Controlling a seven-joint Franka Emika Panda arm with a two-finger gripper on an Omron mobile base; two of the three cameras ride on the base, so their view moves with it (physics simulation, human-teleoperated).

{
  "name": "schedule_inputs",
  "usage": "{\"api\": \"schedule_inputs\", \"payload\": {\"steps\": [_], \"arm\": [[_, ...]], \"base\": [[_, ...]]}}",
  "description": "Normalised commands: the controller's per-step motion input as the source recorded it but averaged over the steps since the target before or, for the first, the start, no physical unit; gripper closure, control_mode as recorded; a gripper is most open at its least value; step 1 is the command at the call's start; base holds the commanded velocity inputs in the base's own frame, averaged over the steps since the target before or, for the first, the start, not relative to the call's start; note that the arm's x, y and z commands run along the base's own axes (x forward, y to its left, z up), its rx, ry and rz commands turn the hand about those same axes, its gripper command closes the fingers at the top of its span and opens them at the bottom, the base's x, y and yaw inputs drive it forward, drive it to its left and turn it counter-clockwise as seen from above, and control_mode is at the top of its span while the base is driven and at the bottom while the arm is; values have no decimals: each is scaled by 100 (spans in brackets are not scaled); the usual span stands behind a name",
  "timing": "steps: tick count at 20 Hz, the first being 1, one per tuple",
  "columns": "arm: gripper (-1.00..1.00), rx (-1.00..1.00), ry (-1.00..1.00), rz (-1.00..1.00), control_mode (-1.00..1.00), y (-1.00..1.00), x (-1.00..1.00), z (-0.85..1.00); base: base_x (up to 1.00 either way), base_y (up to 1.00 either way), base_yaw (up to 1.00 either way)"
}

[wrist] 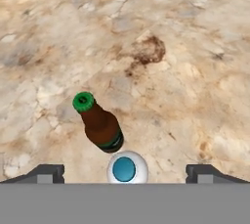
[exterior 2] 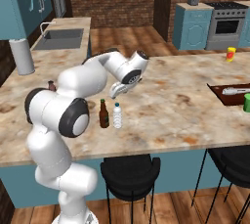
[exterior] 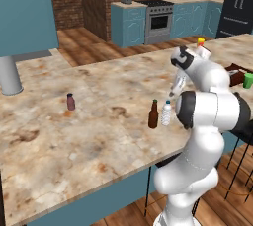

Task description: Place the drinks on the dining counter in a tight cluster.

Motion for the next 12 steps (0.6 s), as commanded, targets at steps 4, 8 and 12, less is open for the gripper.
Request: {"api": "schedule_inputs", "payload": {"steps": [4, 8, 12], "arm": [[-100, 0, -9, -13, -100, 64, -13, 41], [-100, -1, -3, -9, -100, 96, -9, 28], [-100, -6, 0, -11, -100, 100, -3, 17]], "base": [[0, 0, 0], [0, 0, 0], [0, 0, 0]]}}
